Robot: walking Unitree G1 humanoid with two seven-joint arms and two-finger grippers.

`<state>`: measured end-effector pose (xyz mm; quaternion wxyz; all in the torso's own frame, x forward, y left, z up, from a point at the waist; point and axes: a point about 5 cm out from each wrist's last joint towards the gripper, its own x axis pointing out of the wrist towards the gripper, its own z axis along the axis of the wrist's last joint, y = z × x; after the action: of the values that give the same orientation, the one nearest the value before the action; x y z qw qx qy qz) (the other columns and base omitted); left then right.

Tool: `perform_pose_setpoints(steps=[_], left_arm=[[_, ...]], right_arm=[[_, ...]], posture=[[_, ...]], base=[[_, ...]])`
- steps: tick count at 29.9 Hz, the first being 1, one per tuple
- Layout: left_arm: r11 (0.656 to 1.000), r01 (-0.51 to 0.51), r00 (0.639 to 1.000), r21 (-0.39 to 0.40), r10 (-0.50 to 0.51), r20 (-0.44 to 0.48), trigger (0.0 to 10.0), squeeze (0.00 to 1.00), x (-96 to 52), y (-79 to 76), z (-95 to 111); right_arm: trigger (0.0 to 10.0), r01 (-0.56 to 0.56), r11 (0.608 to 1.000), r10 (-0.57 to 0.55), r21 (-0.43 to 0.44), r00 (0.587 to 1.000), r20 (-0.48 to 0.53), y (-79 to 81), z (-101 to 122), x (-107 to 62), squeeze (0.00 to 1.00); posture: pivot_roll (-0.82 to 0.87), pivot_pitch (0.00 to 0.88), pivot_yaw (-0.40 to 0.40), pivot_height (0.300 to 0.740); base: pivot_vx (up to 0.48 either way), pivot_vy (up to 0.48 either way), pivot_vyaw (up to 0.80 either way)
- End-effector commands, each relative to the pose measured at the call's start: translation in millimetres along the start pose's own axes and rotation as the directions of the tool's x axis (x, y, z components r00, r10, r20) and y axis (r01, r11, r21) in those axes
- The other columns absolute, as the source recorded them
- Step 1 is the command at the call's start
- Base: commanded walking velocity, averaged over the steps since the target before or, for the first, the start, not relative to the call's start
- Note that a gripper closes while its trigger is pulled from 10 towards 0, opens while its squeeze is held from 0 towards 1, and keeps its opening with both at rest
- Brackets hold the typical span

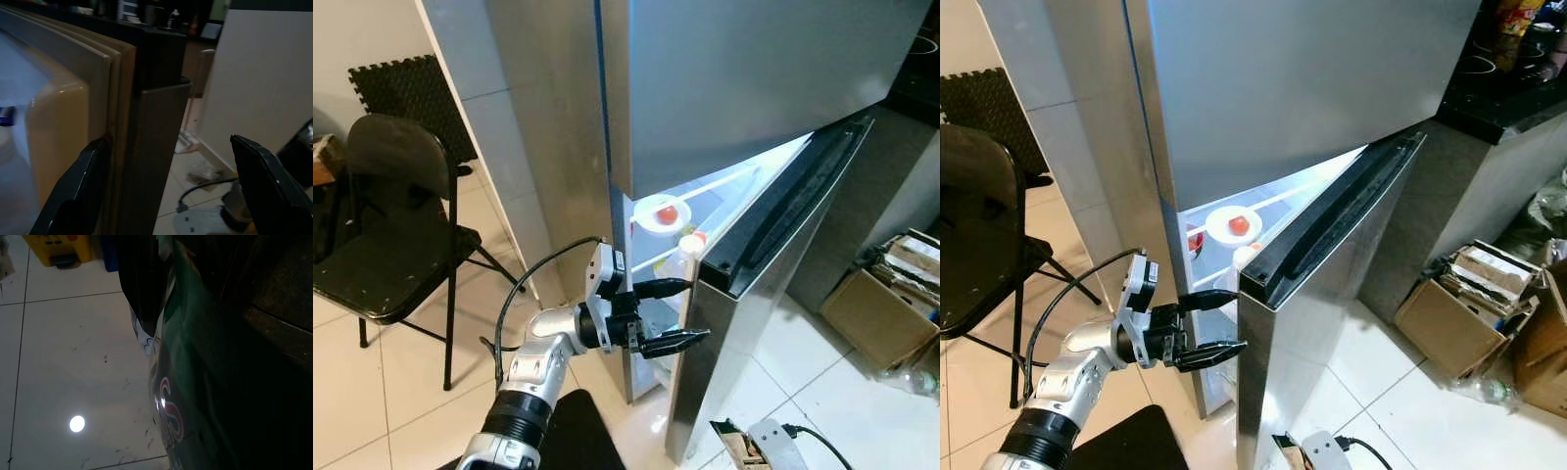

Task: Restocking fridge

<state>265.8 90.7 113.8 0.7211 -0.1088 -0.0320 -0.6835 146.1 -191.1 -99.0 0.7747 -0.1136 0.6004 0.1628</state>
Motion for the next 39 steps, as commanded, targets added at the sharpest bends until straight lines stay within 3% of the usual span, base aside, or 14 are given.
perform_pose_setpoints(steps=[1, 10, 15, 18, 19, 26, 29, 30, 34, 35, 36, 37, 38, 39], left_arm=[[0.999, 0.045, 0.998, -0.029, -0.044, 0.037, 10.0, 0.00, 7.8, -6.4, 2], [0.997, 0.057, 0.995, -0.050, -0.053, 0.082, 10.0, 0.00, 13.1, -8.6, 7], [0.997, -0.046, 0.998, -0.065, 0.048, 0.033, 10.0, 0.00, 4.9, -0.1, -5], [0.983, -0.150, 0.989, -0.102, 0.149, -0.019, 10.0, 0.00, -10.1, 5.8, -21], [0.959, -0.236, 0.971, -0.158, 0.228, -0.071, 10.0, 0.00, -26.5, 6.0, -36], [0.913, -0.311, 0.950, -0.262, 0.306, -0.061, 10.0, 0.00, -49.2, -0.4, -49], [0.853, -0.412, 0.905, -0.320, 0.423, -0.037, 10.0, 0.00, -70.0, 2.5, -56], [0.853, -0.412, 0.905, -0.320, 0.423, -0.037, 10.0, 0.00, -70.0, 2.5, -56], [0.690, -0.619, 0.766, -0.376, 0.636, -0.094, 10.0, 0.00, -101.5, 7.5, -74], [0.690, -0.619, 0.766, -0.376, 0.636, -0.094, 10.0, 0.00, -101.5, 7.5, -74], [0.567, -0.721, 0.667, -0.397, 0.723, -0.179, 10.0, 0.00, -116.5, 4.5, -89], [0.496, -0.768, 0.610, -0.404, 0.759, -0.227, 10.0, 0.00, -124.3, 0.8, -97], [0.496, -0.768, 0.610, -0.404, 0.759, -0.227, 10.0, 0.00, -124.3, 0.8, -97], [0.434, -0.805, 0.559, -0.405, 0.782, -0.274, 10.0, 0.00, -130.4, -3.1, -105]], right_arm=[[10.0, -0.002, 1.000, 0.002, -0.014, 1.000, -0.024, -1.2, -2, -0.4, 0.00], [10.0, -0.011, 1.000, 0.011, -0.006, 0.999, -0.047, -0.9, -4, -0.6, 0.00], [10.0, -0.009, 1.000, 0.009, -0.006, 0.999, -0.054, -0.9, -4, -0.6, 0.00], [10.0, -0.007, 1.000, 0.007, -0.005, 0.998, -0.055, -0.9, -4, -0.6, 0.00], [10.0, -0.006, 1.000, 0.006, -0.003, 0.998, -0.057, -1.0, -4, -0.6, 0.00], [10.0, -0.005, 1.000, 0.005, -0.002, 0.998, -0.060, -1.3, -4, -0.7, 0.00], [10.0, -0.005, 1.000, 0.004, -0.003, 0.998, -0.062, -1.6, -5, -0.8, 0.00], [10.0, -0.005, 1.000, 0.004, -0.003, 0.998, -0.062, -1.6, -5, -0.8, 0.00], [10.0, -0.002, 1.000, 0.001, -0.009, 0.998, -0.065, -2.2, -5, -1.0, 0.00], [10.0, -0.002, 1.000, 0.001, -0.009, 0.998, -0.065, -2.2, -5, -1.0, 0.00], [10.0, 0.000, 1.000, -0.001, -0.010, 0.998, -0.065, -2.5, -5, -1.0, 0.00], [10.0, 0.002, 1.000, -0.003, -0.009, 0.998, -0.065, -2.6, -5, -1.0, 0.00], [10.0, 0.002, 1.000, -0.003, -0.009, 0.998, -0.065, -2.6, -5, -1.0, 0.00], [10.0, 0.004, 1.000, -0.004, -0.009, 0.998, -0.065, -2.8, -5, -1.1, 0.00]], posture=[[-0.03, 0.000, -0.012, 0.740], [-0.03, 0.000, -0.012, 0.740], [-0.03, 0.000, -0.011, 0.740], [-0.03, 0.000, -0.009, 0.740], [-0.03, 0.000, -0.011, 0.740], [-0.03, 0.000, -0.014, 0.740], [-0.03, 0.000, -0.015, 0.740], [-0.03, 0.000, -0.015, 0.740], [-0.03, 0.000, -0.015, 0.740], [-0.03, 0.000, -0.015, 0.740], [-0.03, 0.000, -0.015, 0.740], [-0.03, 0.000, -0.015, 0.740], [-0.03, 0.000, -0.015, 0.740], [-0.03, 0.000, -0.014, 0.740]], base=[[0.000, 0.000, 0.00], [0.000, 0.000, 0.00], [0.000, 0.000, 0.00], [0.000, 0.000, 0.00], [0.000, 0.000, 0.00], [0.000, 0.000, 0.00], [0.000, 0.000, 0.00], [0.000, 0.000, 0.00], [0.000, 0.000, 0.00], [0.000, 0.000, 0.00], [0.000, 0.000, 0.00], [0.000, 0.000, 0.00], [0.000, 0.000, 0.00], [0.000, 0.000, 0.00]])
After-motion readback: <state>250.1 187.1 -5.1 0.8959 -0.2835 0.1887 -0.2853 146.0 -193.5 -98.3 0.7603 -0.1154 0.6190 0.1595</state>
